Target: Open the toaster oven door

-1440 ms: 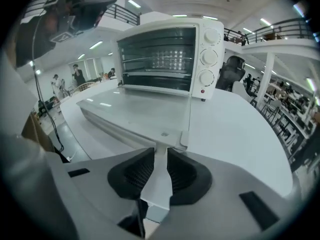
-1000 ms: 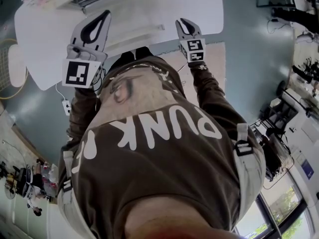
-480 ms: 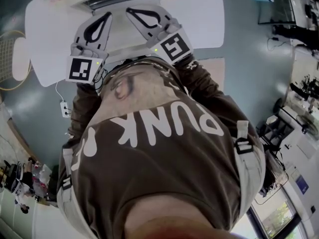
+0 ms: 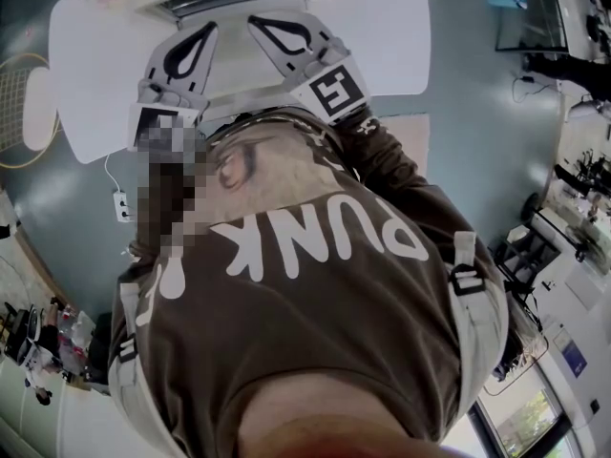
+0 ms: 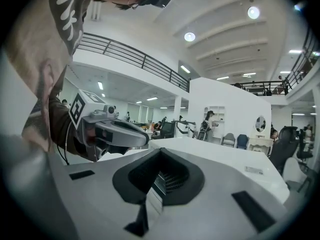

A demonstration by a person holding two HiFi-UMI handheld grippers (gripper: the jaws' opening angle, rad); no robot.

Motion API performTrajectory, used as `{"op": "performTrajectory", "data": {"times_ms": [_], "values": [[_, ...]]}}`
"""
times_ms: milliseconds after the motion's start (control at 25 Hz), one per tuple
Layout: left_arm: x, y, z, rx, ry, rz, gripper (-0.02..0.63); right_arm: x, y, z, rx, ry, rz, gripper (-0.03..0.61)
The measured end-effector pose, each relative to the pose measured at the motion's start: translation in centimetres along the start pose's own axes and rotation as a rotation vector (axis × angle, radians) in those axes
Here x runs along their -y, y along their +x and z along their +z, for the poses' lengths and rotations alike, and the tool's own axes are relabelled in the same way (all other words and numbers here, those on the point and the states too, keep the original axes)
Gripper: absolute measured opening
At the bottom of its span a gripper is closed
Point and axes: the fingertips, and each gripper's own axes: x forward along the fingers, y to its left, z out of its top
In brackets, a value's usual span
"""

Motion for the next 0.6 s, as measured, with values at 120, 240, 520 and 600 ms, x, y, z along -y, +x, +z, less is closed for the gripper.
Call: {"op": "performTrajectory", "data": {"times_ms": [120,240,520,600], "values": [[0.4,0.2,0.2,0.002,0.000,-0.003,0.003,0.1,-0.4,-0.1,-0.006,-0.001,-0.004,0.008],[0.7,0.3,0.2,0.003,-0.004,-0.007,0.003,0.3,-0.7,-0.3,-0.005,0.008,-0.014,0.007],[0.9,0.4,0.1,-0.001,-0.005,-0.007,0.003,0.4,-1.1,-0.8,-0.019,0.016,-0.023,0.007],[1.0,0.4,0.1,-0.001,-0.004,-0.008,0.003,0.3,-1.2,-0.9,-0.019,0.015,-0.026,0.007]]}}
